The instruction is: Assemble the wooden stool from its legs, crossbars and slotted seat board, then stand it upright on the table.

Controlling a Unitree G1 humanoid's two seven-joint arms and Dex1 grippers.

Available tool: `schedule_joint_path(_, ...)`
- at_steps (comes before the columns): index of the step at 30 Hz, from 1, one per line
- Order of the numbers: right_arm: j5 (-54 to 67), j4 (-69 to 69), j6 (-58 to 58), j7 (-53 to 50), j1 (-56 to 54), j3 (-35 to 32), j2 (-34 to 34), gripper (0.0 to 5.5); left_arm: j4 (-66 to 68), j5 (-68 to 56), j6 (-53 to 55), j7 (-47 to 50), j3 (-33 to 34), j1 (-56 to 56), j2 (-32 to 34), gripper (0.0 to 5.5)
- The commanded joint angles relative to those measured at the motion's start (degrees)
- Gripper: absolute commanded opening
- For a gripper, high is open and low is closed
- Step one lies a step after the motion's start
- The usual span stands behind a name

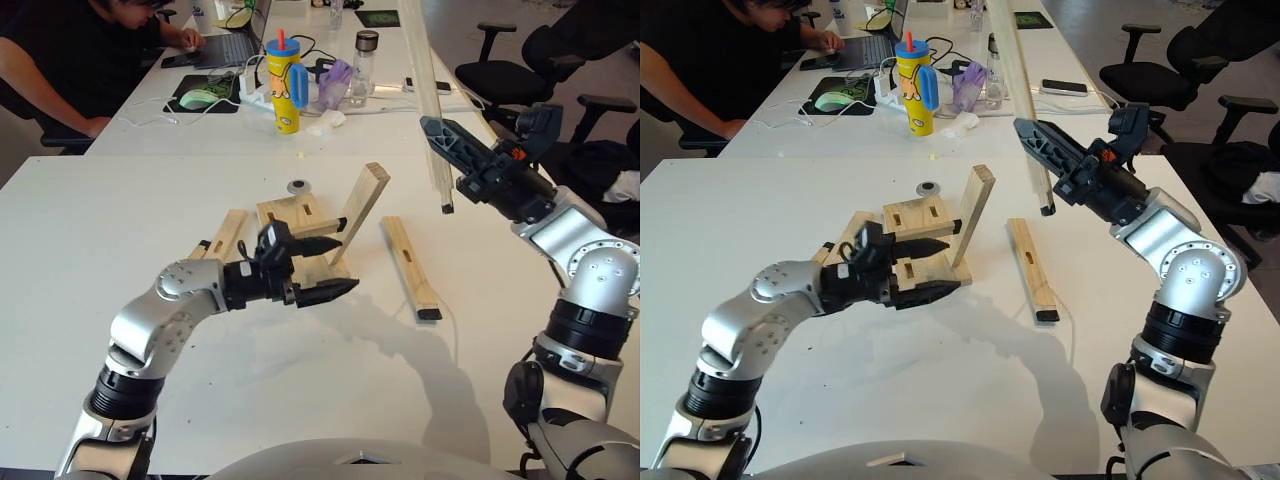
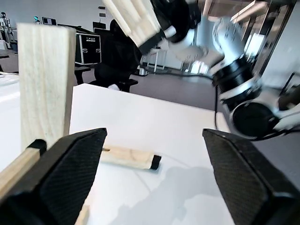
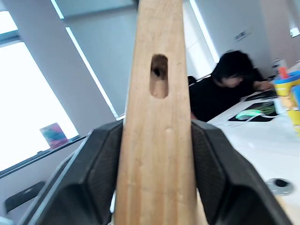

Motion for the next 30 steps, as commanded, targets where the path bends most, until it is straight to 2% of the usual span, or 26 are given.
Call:
schedule_joint_path(1,6.1,-4.0,5.6,4.8,2.4,2.3,-5.2,2.08,-0.2,-16.4,9.0,3.9,7.9,-2.9,2.4,4.53)
schedule_joint_path(4,5.9,-6.3,6.8,9.6,6.5,5.3,-8.4,2.08,2.2,-25.3,12.4,7.4,11.1,-4.5,3.4,4.90)
schedule_joint_path(12,0.7,-6.2,3.9,19.8,11.1,11.5,-13.1,2.08,10.4,-36.6,14.6,14.4,14.3,-9.0,3.3,4.90)
schedule_joint_path(30,-6.5,-8.6,-2.3,27.5,12.8,18.1,-15.2,2.08,10.3,-40.9,18.1,15.9,10.1,-9.3,3.3,4.90)
